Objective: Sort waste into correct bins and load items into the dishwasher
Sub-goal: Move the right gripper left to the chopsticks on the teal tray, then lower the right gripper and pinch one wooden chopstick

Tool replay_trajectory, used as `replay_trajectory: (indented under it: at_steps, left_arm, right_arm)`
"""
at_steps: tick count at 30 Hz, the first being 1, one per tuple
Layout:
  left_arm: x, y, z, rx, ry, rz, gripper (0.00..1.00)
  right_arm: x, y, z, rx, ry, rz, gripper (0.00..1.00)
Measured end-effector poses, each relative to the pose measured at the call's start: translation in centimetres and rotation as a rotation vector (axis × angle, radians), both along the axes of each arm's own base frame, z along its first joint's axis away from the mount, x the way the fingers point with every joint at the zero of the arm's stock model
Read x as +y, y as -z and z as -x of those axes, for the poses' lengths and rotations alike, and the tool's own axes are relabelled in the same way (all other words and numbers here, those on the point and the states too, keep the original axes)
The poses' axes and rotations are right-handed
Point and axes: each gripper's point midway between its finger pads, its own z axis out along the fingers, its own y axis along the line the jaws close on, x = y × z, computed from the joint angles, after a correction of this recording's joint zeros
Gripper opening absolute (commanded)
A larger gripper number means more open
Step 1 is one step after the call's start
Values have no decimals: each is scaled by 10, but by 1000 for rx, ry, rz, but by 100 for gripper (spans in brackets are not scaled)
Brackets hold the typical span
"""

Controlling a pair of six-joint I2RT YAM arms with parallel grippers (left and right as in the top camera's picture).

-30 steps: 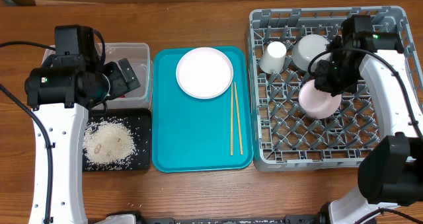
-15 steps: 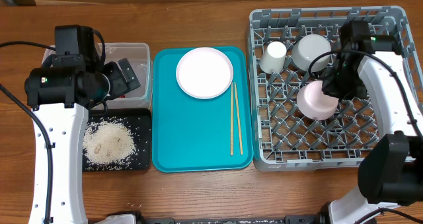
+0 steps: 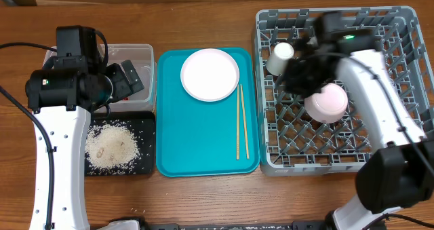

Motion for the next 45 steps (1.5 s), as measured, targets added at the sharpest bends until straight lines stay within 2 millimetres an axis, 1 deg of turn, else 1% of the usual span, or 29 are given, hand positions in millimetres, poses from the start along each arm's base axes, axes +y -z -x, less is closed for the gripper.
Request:
replay_trajectory:
  at_steps: [3,5,6,8,9,10,13,16,18,19,20,21,22,25,30,31,34,38,39,45]
  left_arm:
    - [0,0,0,0,0,0,100]
    - [0,0,0,0,0,0,100]
    - [0,0,0,0,0,0,100]
    - [0,0,0,0,0,0,100]
    - [0,0,0,0,0,0,100]
    - [0,0,0,0,0,0,100]
    - [0,0,0,0,0,0,100]
    - [0,0,0,0,0,0,100]
    - [0,0,0,0,0,0,100]
    - [0,0,0,0,0,0,100]
    - [0,0,0,0,0,0,100]
    - [0,0,0,0,0,0,100]
    - [0,0,0,0,0,0,100]
    - [0,0,0,0,0,0,100]
    - [0,0,0,0,0,0,100]
    - [0,0,0,0,0,0,100]
    - [0,0,0,0,0,0,100]
    - [0,0,0,0,0,0,100]
    - [0,0,0,0,0,0,100]
    - [0,0,0,0,0,0,100]
  right_arm:
    - [35,1,13,-16,-73,23,38]
    - [54,6,23,-36,-99,99,40]
    - [62,8,27,-52,-103,143,43]
    - [74,11,34,-90,-107,219,51]
    - [78,12,35,-109,-109,244,87]
    - [86,12,38,-143,-107,277,100]
    - [99,10,40,-195,-98,306,100]
    - [105,9,41,-208,-67,313,100]
    - [108,9,39,-218,-40,305,100]
    - [108,8,37,-223,-29,303,84]
    - [109,9,35,-230,-11,301,71]
    - [109,11,33,-234,-2,301,63]
    - [109,15,32,-234,7,301,57]
    - [106,26,34,-219,31,306,47]
    - [106,47,33,-222,61,301,40]
    - [105,52,33,-219,65,303,36]
    - [100,67,37,-207,70,318,33]
    - [94,89,43,-199,71,330,31]
    - [94,91,44,-198,70,331,30]
    - [89,106,47,-196,72,338,29]
